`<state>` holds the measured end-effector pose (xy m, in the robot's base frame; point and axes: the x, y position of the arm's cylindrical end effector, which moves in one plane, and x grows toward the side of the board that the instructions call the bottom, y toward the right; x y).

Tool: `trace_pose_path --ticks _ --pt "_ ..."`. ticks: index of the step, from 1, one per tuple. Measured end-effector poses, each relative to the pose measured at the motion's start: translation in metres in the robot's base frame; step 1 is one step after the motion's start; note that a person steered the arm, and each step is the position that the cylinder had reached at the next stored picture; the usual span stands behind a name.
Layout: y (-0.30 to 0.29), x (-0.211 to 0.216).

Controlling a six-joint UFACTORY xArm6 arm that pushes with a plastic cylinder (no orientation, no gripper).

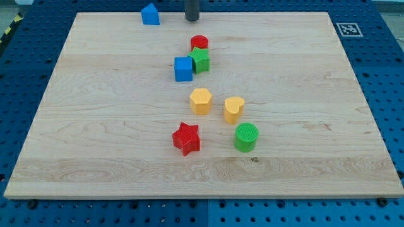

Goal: Nudge the triangle towards the top left of the board

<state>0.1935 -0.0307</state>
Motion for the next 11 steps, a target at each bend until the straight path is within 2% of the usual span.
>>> trace_pose_path --ticks 1,3,4,5,6,7,8,11 --pt "-0.028 -0.001" --pt "-0.138 -0.002" --pt "-0.146 -0.002" --pt "-0.115 -0.002" --pt "-0.058 -0.001" --pt "-0.044 0.019" --pt "-0.067 0.050" --pt "-0.088 0.053"
